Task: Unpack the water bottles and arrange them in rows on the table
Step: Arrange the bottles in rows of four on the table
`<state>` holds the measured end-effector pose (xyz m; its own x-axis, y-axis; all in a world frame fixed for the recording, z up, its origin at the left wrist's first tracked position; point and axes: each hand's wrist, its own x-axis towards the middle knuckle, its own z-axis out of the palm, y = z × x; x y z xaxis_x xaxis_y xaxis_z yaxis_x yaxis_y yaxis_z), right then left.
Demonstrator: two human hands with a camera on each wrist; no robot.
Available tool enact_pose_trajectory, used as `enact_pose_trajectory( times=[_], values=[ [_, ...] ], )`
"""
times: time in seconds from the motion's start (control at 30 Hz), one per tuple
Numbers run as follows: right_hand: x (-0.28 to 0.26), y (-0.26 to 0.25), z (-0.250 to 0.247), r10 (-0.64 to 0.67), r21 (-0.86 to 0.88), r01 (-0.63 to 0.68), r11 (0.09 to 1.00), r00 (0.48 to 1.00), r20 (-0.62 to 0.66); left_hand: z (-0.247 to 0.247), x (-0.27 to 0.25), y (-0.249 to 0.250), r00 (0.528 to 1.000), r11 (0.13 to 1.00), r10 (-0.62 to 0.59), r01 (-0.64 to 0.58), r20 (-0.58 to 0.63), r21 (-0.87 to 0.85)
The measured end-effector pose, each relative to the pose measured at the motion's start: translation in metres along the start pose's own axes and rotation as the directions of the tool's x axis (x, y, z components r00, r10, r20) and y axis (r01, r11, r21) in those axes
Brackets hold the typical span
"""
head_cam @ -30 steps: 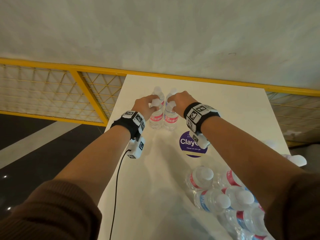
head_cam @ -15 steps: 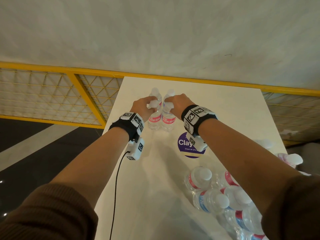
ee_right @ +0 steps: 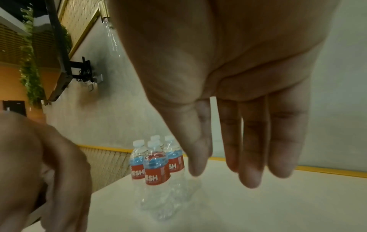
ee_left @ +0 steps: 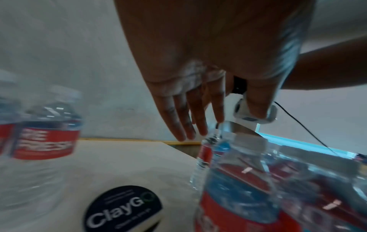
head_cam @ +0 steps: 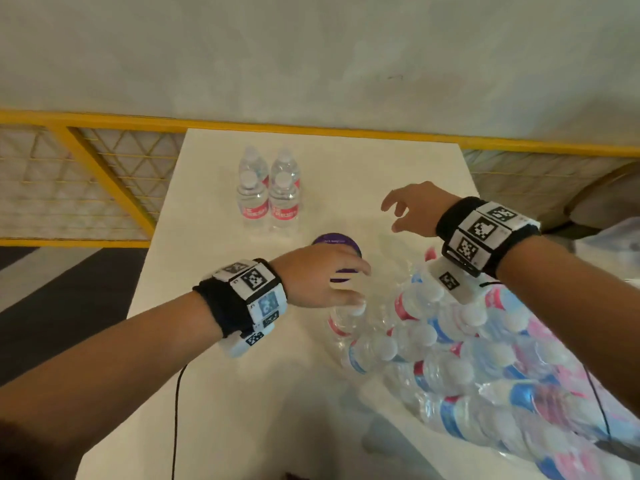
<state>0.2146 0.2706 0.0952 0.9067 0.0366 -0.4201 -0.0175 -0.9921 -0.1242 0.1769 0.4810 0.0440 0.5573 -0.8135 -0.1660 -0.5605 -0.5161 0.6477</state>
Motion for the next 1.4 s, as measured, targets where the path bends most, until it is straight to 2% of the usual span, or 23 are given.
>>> enact_pose_trajectory(
  times=[0.13, 0.23, 0.37, 0.5, 0.6, 0.7, 0.77, 0.87, 1.0, 1.23, 1.3, 1.4],
  values=[
    [-0.03, 0.023, 0.013, 0.017, -0.101, -0.007, 0.995, 0.994, 0.104, 0.014, 0.01, 0.012, 0.957, 0.994, -0.053, 0.023, 0.286, 0.104],
    [-0.045, 0.038, 0.02, 0.062, -0.182, -0.029, 0.983, 0.982, 0.18, 0.012, 0.011, 0.006, 0.939, 0.984, -0.101, 0.046, 0.329, 0.17],
    [-0.048, 0.049, 0.029, 0.133, -0.246, -0.076, 0.966, 0.966, 0.223, 0.012, 0.012, -0.001, 0.947, 0.988, -0.15, 0.132, 0.284, 0.082],
    [-0.043, 0.048, 0.026, 0.125, -0.158, -0.104, 0.982, 0.983, 0.131, 0.014, 0.012, -0.009, 0.968, 0.985, -0.172, 0.167, 0.182, 0.04],
    [-0.038, 0.038, 0.021, 0.099, -0.065, -0.094, 0.993, 0.992, 0.082, 0.001, 0.008, -0.023, 0.975, 0.972, -0.216, 0.22, 0.05, -0.081],
    [-0.031, 0.021, 0.016, 0.042, 0.009, -0.042, 0.999, 0.998, 0.038, -0.019, 0.0, -0.038, 0.951, 0.925, -0.305, 0.281, -0.059, -0.256],
    [-0.024, 0.004, 0.013, -0.026, 0.003, 0.026, 1.0, 0.999, 0.018, -0.033, -0.006, -0.048, 0.911, 0.879, -0.396, 0.339, -0.117, -0.336],
    [-0.01, -0.024, 0.011, -0.135, -0.009, 0.135, 0.991, 0.991, -0.005, -0.048, -0.015, -0.061, 0.856, 0.875, -0.469, 0.416, -0.217, -0.248],
    [0.013, -0.059, 0.015, -0.24, -0.041, 0.241, 0.97, 0.971, 0.017, -0.055, -0.02, -0.071, 0.826, 0.861, -0.491, 0.508, -0.276, -0.013],
    [0.04, -0.087, 0.022, -0.332, -0.123, 0.34, 0.932, 0.94, 0.085, -0.046, -0.023, -0.085, 0.709, 0.739, -0.595, 0.668, -0.379, 0.091],
    [0.044, -0.09, 0.023, -0.334, -0.107, 0.34, 0.934, 0.94, 0.072, -0.046, -0.025, -0.087, 0.718, 0.754, -0.591, 0.654, -0.368, 0.064],
    [0.049, -0.095, 0.029, -0.319, -0.104, 0.322, 0.941, 0.947, 0.042, -0.047, -0.028, -0.085, 0.762, 0.801, -0.561, 0.598, -0.323, 0.018]
  ],
)
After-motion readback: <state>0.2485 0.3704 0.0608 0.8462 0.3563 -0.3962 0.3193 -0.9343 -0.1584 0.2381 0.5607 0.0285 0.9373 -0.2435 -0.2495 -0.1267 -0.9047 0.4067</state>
